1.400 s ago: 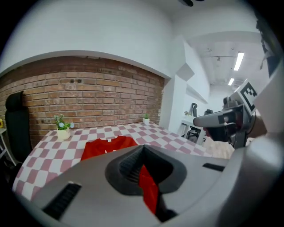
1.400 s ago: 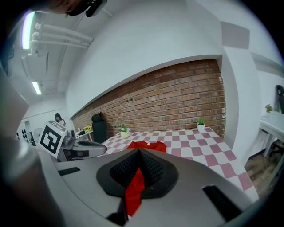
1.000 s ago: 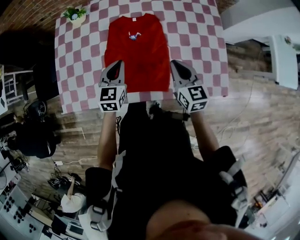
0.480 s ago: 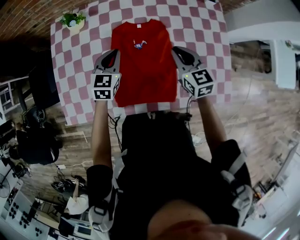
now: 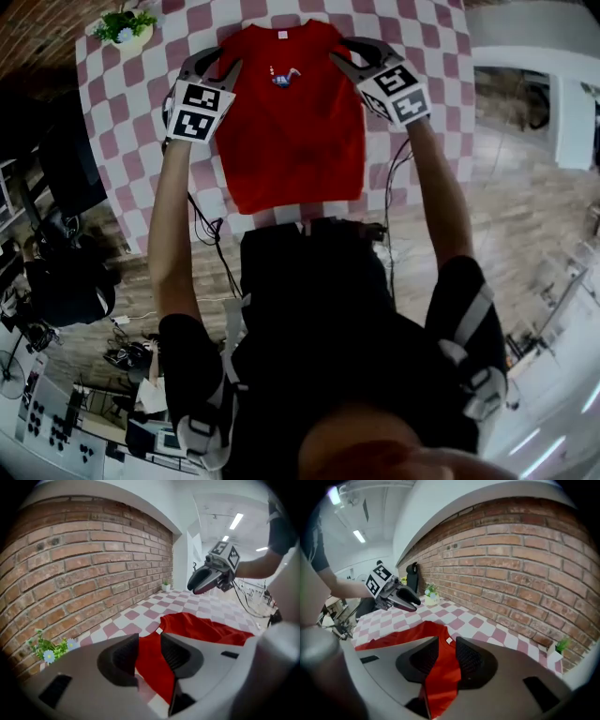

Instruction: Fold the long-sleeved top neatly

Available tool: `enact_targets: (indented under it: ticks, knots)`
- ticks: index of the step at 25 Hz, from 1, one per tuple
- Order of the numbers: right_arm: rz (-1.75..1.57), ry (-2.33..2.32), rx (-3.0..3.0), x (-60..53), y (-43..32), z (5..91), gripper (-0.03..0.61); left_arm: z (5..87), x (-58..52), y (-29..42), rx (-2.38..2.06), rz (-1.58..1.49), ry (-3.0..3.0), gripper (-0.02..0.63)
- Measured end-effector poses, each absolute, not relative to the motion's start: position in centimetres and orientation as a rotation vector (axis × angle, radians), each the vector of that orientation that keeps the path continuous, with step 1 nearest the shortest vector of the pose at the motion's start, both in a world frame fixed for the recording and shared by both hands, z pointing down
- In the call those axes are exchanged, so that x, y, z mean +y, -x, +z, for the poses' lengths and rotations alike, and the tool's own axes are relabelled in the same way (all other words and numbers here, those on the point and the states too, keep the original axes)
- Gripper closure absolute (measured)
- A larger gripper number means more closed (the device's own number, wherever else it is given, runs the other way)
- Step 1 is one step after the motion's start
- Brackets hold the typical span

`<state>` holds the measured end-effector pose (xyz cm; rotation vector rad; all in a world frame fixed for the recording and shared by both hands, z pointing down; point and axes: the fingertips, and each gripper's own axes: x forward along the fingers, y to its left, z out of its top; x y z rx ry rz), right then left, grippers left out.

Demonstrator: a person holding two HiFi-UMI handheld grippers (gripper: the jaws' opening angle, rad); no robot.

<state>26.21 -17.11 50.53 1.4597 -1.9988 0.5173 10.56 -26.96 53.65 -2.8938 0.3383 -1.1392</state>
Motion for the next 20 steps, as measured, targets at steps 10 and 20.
enact_targets:
  ticks: [10, 20]
  knots:
    - [0.586, -1.186, -1.851, -21.9, -29.7, 60.7, 0.462, 62.5, -31.3, -13.4, 0.070, -1.383, 2.749, 0.482]
    - [0.638, -1.083, -1.740, -23.6, -31.3, 66.0, 0.447, 68.1, -32.6, -14.9, -0.129, -1.548, 2.610, 0.480]
